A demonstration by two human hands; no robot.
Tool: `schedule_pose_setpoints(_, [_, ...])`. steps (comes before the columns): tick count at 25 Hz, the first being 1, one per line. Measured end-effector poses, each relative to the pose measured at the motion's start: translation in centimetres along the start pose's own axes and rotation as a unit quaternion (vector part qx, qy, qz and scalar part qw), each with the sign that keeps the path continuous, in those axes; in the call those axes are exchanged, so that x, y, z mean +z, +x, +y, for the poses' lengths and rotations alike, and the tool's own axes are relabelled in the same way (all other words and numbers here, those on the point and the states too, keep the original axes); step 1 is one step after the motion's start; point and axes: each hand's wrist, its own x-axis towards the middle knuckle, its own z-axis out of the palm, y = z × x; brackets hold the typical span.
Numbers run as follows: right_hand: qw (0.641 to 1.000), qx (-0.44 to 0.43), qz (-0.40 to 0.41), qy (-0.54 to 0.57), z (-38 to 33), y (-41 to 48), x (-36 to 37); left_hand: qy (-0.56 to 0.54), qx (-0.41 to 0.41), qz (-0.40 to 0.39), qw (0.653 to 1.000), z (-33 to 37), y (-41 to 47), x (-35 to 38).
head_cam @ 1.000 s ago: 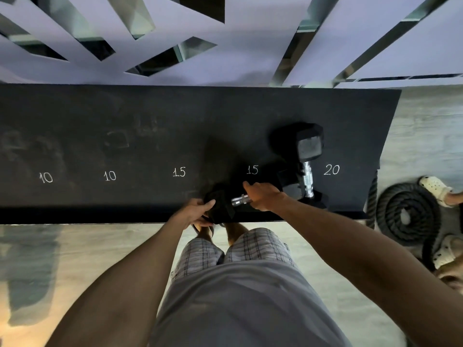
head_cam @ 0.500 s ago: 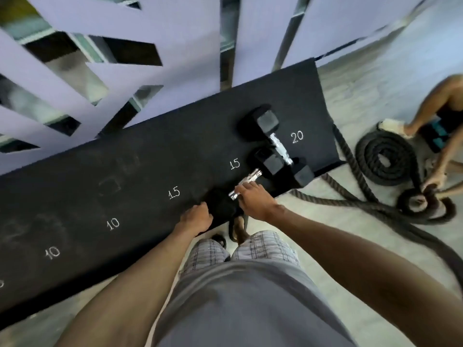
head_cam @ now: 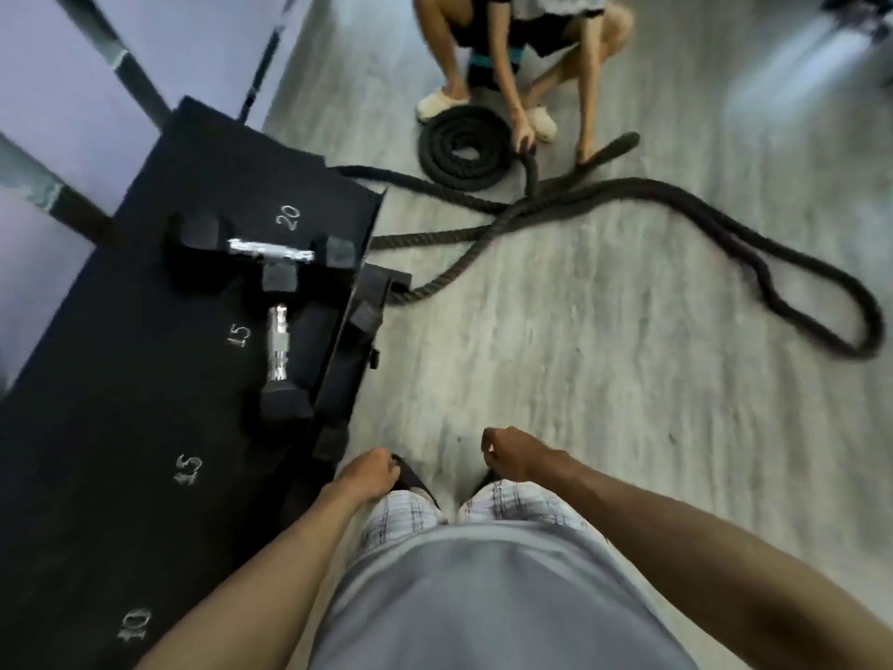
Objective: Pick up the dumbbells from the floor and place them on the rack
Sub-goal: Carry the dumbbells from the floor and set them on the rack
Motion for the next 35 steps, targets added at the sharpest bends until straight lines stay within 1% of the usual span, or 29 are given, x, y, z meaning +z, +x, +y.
schedule_pose_setpoints(2, [0.996,0.06,0.008,0.061,4.0,-3.2,2.4,0.049,0.03,-0.023,0.998,3.2,0.4,1.5])
schedule_pose_setpoints(4, [0.985,0.11,0.025,0.132,7.8,-6.6,4.9,0.107,0.058,-0.041,0.992,6.8,0.6,3.3])
schedule_pose_setpoints(8, [0.949,0.17,0.07,0.256,14.7,-13.4,10.3,0.221,0.112,-0.066,0.967,14.7,0.4,7.9])
schedule_pose_setpoints(11, [0.914,0.207,0.095,0.335,19.8,-18.5,14.5,0.274,0.139,-0.088,0.948,20.9,-0.2,12.6])
schedule_pose_setpoints(13, [0.88,0.246,0.113,0.391,23.8,-22.4,18.1,0.304,0.152,-0.101,0.935,26.0,-0.6,16.6])
schedule_pose_setpoints(14, [0.869,0.254,0.116,0.408,24.8,-23.7,19.1,0.315,0.159,-0.108,0.929,27.7,-0.5,17.8])
schedule_pose_setpoints(16, [0.835,0.285,0.136,0.451,27.9,-27.3,21.8,0.365,0.202,-0.126,0.9,33.0,-1.1,22.1])
schedule_pose_setpoints(18, [0.805,0.311,0.153,0.481,30.1,-30.1,23.7,0.402,0.218,-0.133,0.88,37.3,-2.0,25.8])
schedule_pose_setpoints(20, [0.761,0.341,0.177,0.523,32.2,-33.0,26.5,0.429,0.241,-0.153,0.857,41.6,-2.6,30.7])
schedule_pose_setpoints(25, [0.662,0.393,0.186,0.611,36.4,-37.9,31.8,0.493,0.289,-0.198,0.796,50.6,-5.0,41.3])
schedule_pose_setpoints(27, [0.637,0.403,0.185,0.63,38.5,-39.2,33.4,0.521,0.3,-0.218,0.769,54.1,-5.2,45.1])
schedule_pose_setpoints(29, [0.604,0.413,0.188,0.655,40.7,-40.3,34.5,0.544,0.304,-0.235,0.746,57.1,-5.2,47.9])
schedule_pose_setpoints(32, [0.56,0.439,0.2,0.673,46.1,-42.7,35.8,0.585,0.298,-0.25,0.712,63.6,-4.3,53.4])
schedule_pose_setpoints(34, [0.522,0.455,0.218,0.688,49.2,-44.8,35.8,0.61,0.289,-0.255,0.692,67.5,-4.4,56.3])
schedule_pose_setpoints(35, [0.509,0.468,0.227,0.686,51.2,-46.0,35.7,0.63,0.293,-0.259,0.671,69.8,-4.5,58.0])
